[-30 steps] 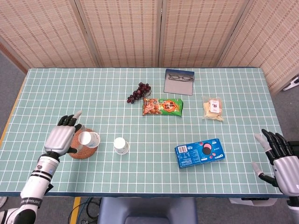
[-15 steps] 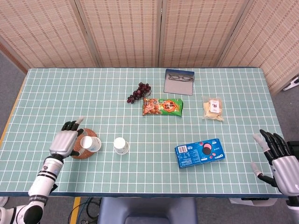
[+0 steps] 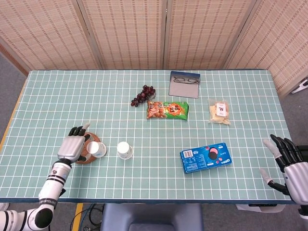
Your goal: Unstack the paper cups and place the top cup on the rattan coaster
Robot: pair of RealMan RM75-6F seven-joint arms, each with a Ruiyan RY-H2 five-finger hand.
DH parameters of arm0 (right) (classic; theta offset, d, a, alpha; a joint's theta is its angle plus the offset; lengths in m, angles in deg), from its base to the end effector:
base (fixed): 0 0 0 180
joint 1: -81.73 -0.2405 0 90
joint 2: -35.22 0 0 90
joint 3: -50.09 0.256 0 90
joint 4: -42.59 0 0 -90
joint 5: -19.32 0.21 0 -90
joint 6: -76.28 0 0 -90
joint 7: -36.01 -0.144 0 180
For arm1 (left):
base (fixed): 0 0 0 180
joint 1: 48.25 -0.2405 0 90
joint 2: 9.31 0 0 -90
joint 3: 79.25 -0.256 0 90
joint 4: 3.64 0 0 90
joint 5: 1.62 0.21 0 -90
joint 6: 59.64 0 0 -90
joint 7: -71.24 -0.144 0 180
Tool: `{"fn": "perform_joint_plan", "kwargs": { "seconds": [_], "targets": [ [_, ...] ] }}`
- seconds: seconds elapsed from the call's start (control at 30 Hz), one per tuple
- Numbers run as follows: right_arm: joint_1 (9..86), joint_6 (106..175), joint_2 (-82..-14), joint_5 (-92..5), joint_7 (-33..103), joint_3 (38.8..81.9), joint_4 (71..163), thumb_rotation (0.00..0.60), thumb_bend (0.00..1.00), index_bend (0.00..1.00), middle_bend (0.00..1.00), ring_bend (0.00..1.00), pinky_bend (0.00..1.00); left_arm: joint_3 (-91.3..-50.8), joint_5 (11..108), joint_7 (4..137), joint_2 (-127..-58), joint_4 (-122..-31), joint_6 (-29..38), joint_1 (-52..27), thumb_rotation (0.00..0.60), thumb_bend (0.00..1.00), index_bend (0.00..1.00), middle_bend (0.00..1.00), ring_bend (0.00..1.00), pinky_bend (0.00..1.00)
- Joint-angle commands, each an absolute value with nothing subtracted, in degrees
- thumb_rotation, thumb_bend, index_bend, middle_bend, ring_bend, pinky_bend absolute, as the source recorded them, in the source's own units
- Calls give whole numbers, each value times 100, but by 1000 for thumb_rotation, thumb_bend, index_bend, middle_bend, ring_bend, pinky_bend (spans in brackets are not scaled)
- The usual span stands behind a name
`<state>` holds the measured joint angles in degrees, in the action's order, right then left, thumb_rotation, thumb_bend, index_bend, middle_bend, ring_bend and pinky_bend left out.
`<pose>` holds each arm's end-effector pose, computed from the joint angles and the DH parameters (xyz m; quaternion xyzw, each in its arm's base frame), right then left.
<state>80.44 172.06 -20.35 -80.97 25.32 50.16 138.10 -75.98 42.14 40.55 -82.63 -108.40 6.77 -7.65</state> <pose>-0.2799 -0.1475 0.2019 0.6140 -0.3484 0.4802 0.5206 -0.1943 0.3078 0.0551 -0.6922 -0.4382 -0.2688 0.5066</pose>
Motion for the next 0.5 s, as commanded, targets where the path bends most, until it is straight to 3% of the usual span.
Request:
{"fn": "perform_joint_plan", "kwargs": {
  "seconds": [0.03,0.5],
  "targets": [
    [8050,17217,-2026,-8106,2511,5011,13803,600,331,64,0,0,0,-7585,4193,4032,-8323,-10769,651,-778,600,295,457,0,0,0],
    [8062,17271,-2004,-8122,2437,5009,13785,600,335,64,0,0,0,-7515,4274,4127,-8532,-10505,452,-830,600,295,391,0,0,0]
  ]
}}
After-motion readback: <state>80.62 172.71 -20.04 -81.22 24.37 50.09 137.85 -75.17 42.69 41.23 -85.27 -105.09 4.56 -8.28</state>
